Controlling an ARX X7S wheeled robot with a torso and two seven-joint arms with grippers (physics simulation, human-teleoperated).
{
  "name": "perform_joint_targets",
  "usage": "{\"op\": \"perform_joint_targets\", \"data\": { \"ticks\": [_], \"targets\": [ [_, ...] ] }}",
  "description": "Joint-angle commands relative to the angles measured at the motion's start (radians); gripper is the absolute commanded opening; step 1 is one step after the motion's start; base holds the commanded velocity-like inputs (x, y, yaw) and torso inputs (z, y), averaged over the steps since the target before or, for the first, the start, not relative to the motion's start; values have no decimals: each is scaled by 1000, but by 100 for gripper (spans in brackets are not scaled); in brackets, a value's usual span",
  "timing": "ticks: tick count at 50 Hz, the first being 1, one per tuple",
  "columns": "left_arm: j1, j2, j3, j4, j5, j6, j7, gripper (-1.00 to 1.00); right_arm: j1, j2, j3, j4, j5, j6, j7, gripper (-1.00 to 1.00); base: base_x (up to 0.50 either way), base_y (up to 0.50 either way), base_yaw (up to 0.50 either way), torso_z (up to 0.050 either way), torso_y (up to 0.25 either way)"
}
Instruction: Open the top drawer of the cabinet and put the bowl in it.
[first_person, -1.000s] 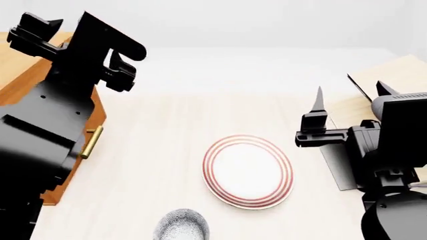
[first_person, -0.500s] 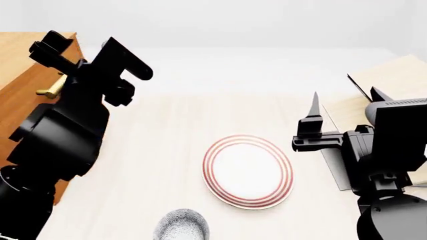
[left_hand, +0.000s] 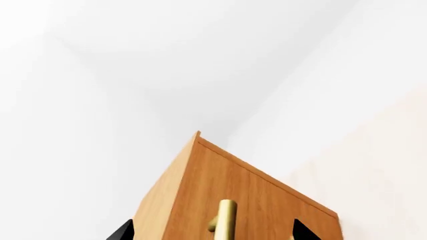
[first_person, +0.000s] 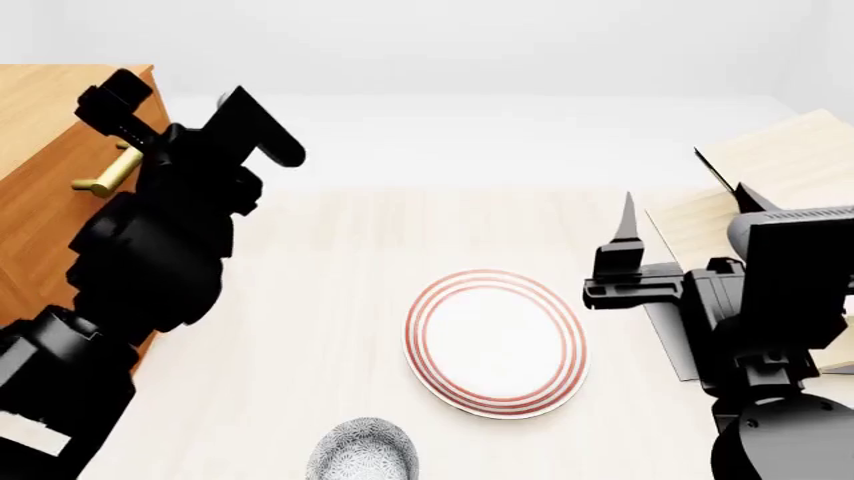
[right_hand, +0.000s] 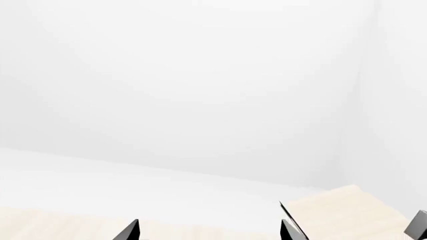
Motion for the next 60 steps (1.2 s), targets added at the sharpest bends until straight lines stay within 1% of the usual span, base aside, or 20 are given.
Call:
{"op": "perform_joint_targets", "data": {
  "ticks": [1, 15, 40, 46, 54, 60],
  "targets": [
    [-24, 32, 27, -122, 13, 25, 1, 100, -9, 1, 9, -1, 9, -6, 1, 100, 0, 0, 0, 0, 0],
    [-39, 66, 30, -298, 18, 103, -20, 100, -20, 6, 16, 12, 14, -22, 1, 100, 0, 0, 0, 0, 0],
    [-43, 96, 10, -508, 11, 203, -59, 100, -44, 7, 8, 49, 14, -67, 6, 100, 0, 0, 0, 0, 0],
    [-56, 119, 2, -620, 7, 266, -73, 100, -53, 10, 6, 57, 12, -79, 8, 100, 0, 0, 0, 0, 0],
    [-51, 107, -4, -614, 5, 247, -80, 100, -56, 10, -2, 70, 10, -91, 10, 100, 0, 0, 0, 0, 0],
    [-57, 111, -8, -659, 4, 270, -87, 100, -58, 12, -5, 74, 11, -96, 11, 100, 0, 0, 0, 0, 0]
  ]
}}
